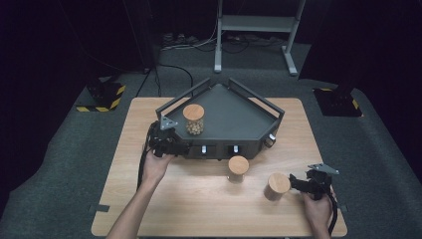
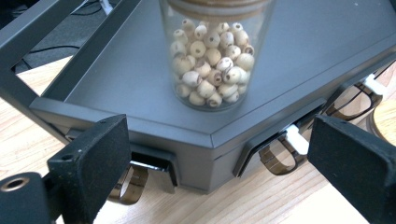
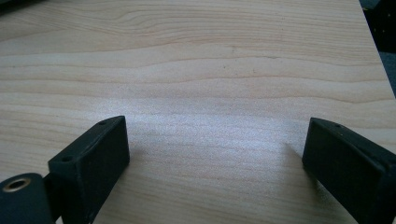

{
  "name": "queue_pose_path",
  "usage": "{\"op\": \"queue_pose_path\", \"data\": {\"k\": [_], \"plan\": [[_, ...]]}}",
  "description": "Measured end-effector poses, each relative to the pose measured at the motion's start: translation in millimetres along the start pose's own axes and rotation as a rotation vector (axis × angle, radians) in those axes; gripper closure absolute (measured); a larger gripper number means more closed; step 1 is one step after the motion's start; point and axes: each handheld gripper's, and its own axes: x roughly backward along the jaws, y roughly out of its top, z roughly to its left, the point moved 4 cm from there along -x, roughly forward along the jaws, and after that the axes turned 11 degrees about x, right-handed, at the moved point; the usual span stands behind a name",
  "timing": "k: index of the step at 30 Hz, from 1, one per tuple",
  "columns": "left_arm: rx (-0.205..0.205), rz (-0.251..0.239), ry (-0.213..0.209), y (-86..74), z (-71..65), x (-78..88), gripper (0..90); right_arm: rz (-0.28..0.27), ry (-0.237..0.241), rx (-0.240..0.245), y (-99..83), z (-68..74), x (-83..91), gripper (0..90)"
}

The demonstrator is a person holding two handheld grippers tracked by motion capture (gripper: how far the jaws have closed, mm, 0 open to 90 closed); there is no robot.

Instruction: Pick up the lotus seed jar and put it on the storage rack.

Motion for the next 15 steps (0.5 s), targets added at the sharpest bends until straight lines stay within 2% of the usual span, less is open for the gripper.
{"op": "queue_pose_path", "data": {"k": [15], "plan": [[-0.005, 0.003, 0.011, -15.8, 3.5, 3.4, 6.4, 0.000, 0.000, 0.000, 0.0, 0.0, 0.0, 7.0]]}}
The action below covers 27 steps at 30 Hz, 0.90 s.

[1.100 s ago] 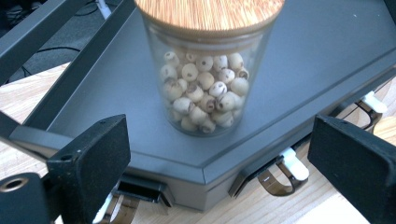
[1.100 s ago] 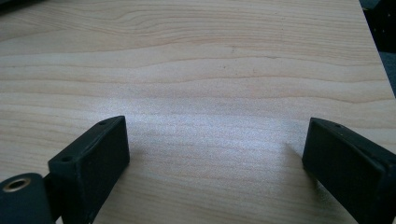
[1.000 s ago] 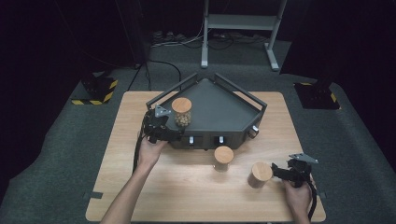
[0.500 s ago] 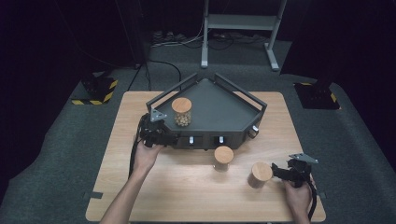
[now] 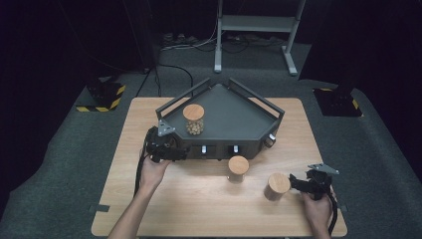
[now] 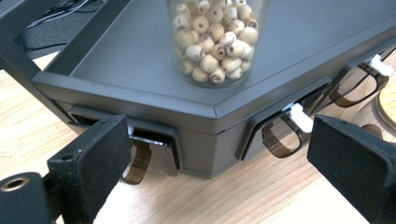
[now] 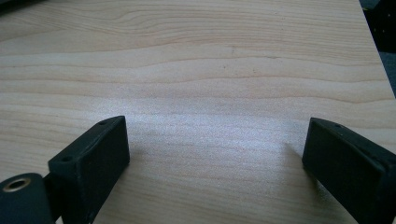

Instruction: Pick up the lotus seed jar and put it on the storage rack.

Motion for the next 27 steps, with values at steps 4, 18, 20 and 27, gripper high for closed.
{"op": "queue_pose_path", "data": {"k": [4, 18, 20, 27], "plan": [[0.000, 0.000, 0.007, -4.4, 1.6, -0.1, 6.4, 0.000, 0.000, 0.000, 0.0, 0.0, 0.0, 7.1], [0.007, -0.006, 0.014, -17.1, 5.2, -1.1, 6.4, 0.000, 0.000, 0.000, 0.0, 0.0, 0.0, 7.1], [0.004, -0.005, 0.016, -18.4, 5.3, -1.6, 6.4, 0.000, 0.000, 0.000, 0.0, 0.0, 0.0, 7.0], [-0.004, 0.002, 0.022, -25.1, 6.2, -4.5, 6.2, 0.000, 0.000, 0.000, 0.0, 0.0, 0.0, 7.1]]}}
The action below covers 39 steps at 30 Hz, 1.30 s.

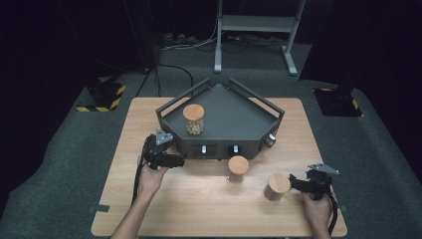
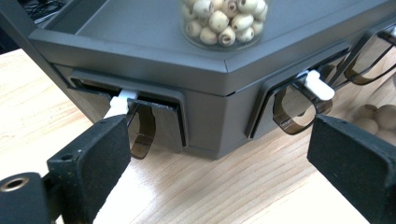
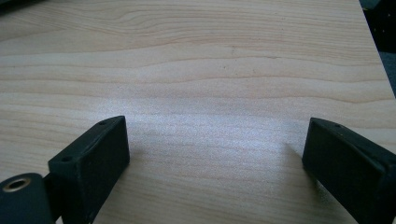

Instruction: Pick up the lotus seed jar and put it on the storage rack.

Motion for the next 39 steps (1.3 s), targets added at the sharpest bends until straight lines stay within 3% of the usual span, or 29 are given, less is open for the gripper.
{"op": "queue_pose_path", "data": {"k": [21, 39], "plan": [[0.056, -0.018, -0.019, -15.1, 5.0, -3.6, 6.2, 0.000, 0.000, 0.000, 0.0, 0.0, 0.0, 7.0], [0.063, -0.004, -0.011, -29.4, 7.6, -9.0, 6.7, 0.000, 0.000, -0.001, 0.0, 0.0, 0.0, 7.0]]}}
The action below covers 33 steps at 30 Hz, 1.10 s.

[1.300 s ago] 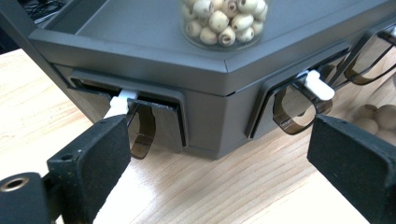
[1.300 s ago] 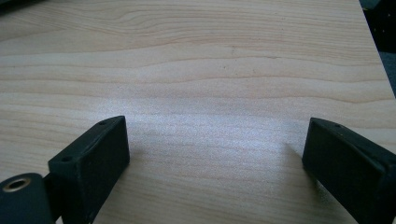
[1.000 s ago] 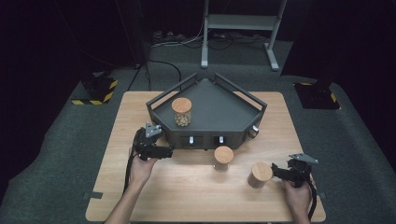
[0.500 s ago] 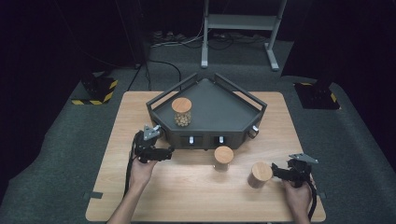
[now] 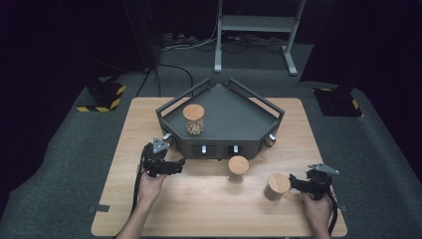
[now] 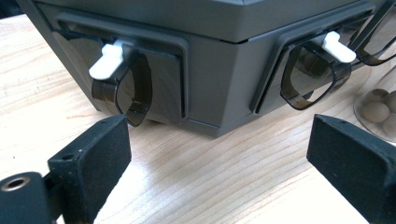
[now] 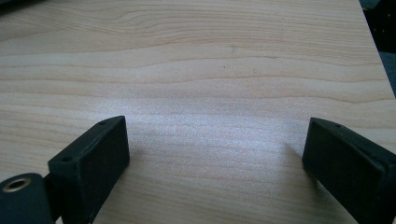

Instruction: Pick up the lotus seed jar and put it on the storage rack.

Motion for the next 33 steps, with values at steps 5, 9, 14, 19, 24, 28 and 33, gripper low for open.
{"op": "queue_pose_path", "data": {"k": [5, 9, 14, 19, 24, 28, 33], "plan": [[0.005, 0.009, 0.006, -5.1, 0.7, -3.9, 6.8, 0.000, 0.000, 0.000, 0.0, 0.0, 0.0, 7.0], [0.002, 0.016, 0.014, -7.9, 1.2, -6.1, 6.9, 0.000, 0.000, 0.000, 0.0, 0.0, 0.0, 7.0], [-0.008, 0.019, 0.025, -9.7, 1.1, -6.9, 7.0, 0.000, 0.000, 0.000, 0.0, 0.0, 0.0, 7.0], [-0.033, 0.034, 0.044, -14.8, 1.3, -10.6, 7.5, 0.000, 0.000, 0.000, 0.0, 0.0, 0.0, 7.0], [-0.047, 0.045, 0.062, -20.2, 2.2, -14.8, 7.5, 0.000, 0.000, 0.000, 0.0, 0.0, 0.0, 7.0], [-0.054, 0.051, 0.067, -25.5, 2.9, -17.5, 7.4, 0.000, 0.000, 0.000, 0.0, 0.0, 0.0, 7.0], [-0.055, 0.058, 0.069, -30.7, 3.9, -19.3, 7.3, 0.000, 0.000, -0.001, 0.0, 0.1, 0.0, 7.0]]}}
